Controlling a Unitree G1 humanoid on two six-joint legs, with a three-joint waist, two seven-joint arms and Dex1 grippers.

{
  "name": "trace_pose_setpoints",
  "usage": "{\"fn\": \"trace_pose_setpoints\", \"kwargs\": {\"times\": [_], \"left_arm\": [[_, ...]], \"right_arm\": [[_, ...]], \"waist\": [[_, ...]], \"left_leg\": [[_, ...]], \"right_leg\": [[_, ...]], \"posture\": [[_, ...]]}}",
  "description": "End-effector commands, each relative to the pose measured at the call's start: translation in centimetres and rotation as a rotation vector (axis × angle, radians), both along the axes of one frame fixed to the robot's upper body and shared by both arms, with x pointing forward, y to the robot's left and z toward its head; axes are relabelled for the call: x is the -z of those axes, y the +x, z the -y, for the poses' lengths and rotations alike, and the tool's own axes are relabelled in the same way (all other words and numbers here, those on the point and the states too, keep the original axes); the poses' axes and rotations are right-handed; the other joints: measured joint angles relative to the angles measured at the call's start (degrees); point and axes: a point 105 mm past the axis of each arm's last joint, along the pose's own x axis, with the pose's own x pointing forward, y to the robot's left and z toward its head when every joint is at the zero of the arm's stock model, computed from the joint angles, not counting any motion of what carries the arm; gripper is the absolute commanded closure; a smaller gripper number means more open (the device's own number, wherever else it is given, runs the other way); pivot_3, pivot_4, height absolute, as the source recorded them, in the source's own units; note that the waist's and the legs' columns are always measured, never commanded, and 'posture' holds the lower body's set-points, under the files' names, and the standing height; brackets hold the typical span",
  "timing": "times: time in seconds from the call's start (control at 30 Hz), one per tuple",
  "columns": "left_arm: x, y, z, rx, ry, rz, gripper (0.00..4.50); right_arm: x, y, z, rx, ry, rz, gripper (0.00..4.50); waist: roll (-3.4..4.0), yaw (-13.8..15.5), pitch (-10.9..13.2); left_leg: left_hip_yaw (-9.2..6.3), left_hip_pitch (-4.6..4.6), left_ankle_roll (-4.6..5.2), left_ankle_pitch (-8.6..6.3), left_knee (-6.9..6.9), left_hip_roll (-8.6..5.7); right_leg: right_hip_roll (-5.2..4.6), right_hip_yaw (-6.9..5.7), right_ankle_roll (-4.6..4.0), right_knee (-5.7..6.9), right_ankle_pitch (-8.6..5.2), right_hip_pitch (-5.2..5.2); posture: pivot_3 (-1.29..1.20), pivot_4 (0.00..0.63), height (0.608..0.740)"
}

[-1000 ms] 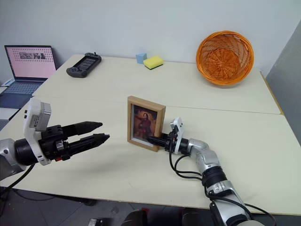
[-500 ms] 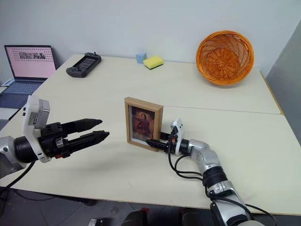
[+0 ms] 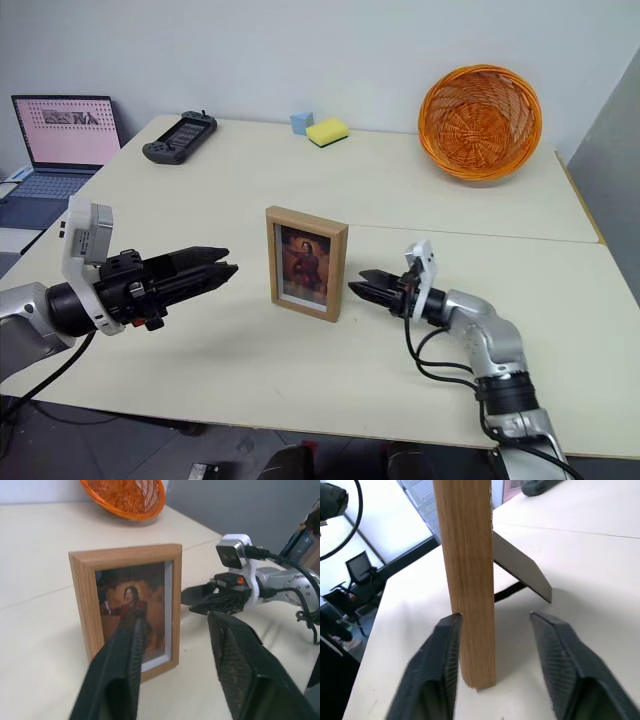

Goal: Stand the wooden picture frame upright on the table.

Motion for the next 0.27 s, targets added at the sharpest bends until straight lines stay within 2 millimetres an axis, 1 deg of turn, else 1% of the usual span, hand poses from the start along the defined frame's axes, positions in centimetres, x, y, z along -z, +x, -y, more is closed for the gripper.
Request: {"fn": "trace_pose_setpoints", "kwargs": {"times": [0.03, 0.13, 0.27], "left_arm": [[-1.3, 1.0, -0.1, -0.044, -0.057, 0.081, 2.86], [-1.4, 1.2, 0.1, -0.041, -0.065, 0.096, 2.86], [-0.9, 1.3, 0.3, -0.035, -0.060, 0.066, 2.86]], "right_arm": [[-1.7, -0.6, 0.8, 0.041, 0.039, 0.016, 2.69], [-1.9, -0.6, 1.4, 0.076, 0.058, -0.002, 2.69], [-1.9, -0.6, 1.8, 0.103, 0.064, -0.011, 2.69]], "waist": [[0.00, -0.04, 0.00], [0.00, -0.25, 0.00], [0.00, -0.23, 0.00]], "left_leg": [[0.02, 0.00, 0.00, 0.00, 0.01, 0.00], [0.06, 0.01, 0.00, 0.00, 0.01, 0.02], [0.06, 0.01, 0.00, 0.00, 0.01, 0.00]], "right_leg": [[0.00, 0.03, 0.00, 0.01, 0.00, 0.00], [0.02, 0.10, 0.00, 0.03, 0.00, -0.02], [0.02, 0.09, 0.00, 0.02, 0.00, -0.02]], "posture": [[0.00, 0.150, 0.740], [0.00, 0.150, 0.740], [0.00, 0.150, 0.740]]}}
